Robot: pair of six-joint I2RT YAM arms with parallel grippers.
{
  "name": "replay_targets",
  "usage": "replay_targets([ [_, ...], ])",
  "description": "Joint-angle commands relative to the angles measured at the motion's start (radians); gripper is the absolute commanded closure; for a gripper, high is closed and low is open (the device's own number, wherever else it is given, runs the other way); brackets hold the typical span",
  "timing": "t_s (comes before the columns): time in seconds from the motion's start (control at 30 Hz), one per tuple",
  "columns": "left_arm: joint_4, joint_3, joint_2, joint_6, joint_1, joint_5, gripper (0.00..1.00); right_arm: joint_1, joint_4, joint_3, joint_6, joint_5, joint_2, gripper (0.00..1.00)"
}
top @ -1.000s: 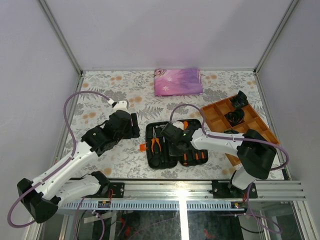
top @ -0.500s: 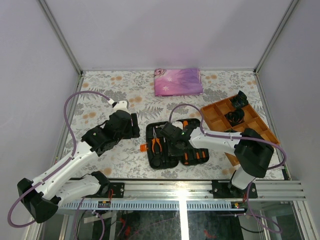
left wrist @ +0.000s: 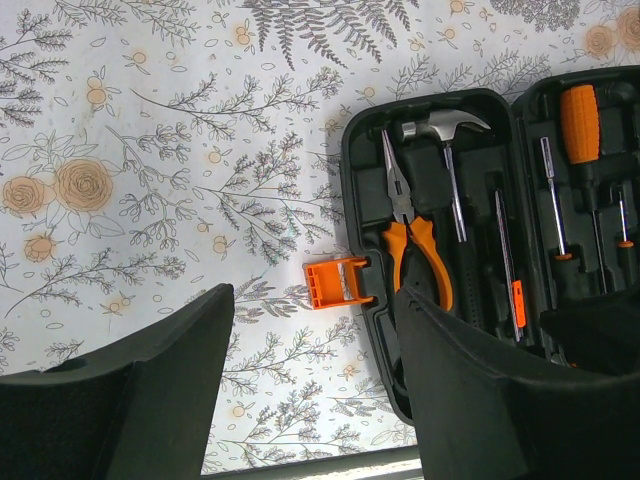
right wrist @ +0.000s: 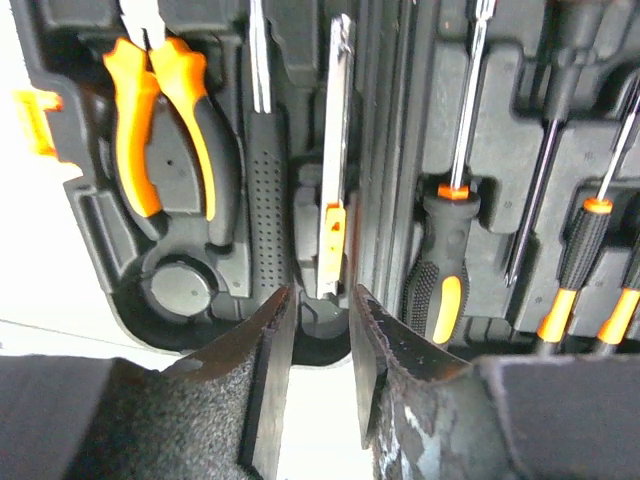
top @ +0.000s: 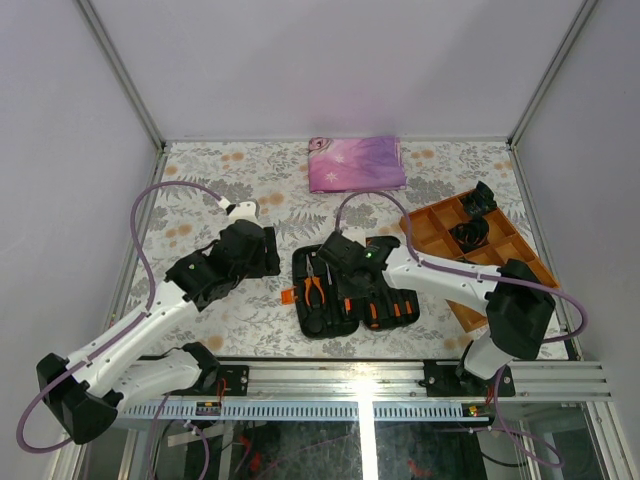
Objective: Sort the tools into containers
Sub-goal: Place the utility knife in the storage box.
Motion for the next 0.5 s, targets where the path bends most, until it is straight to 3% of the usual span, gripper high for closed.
replay_targets([
  [0.0, 0.012, -0.002, 0.007, 0.019, -0.001, -0.026, 0.35, -0.021, -0.016, 0.085, -0.094, 0.059, 0.042, 0.67],
  [0.47, 0.019, -0.003, 0.028, 0.028, 0.026, 0.001, 0.35, -0.087, 0.057, 0.115, -0.179, 0.004, 0.172, 0.85],
])
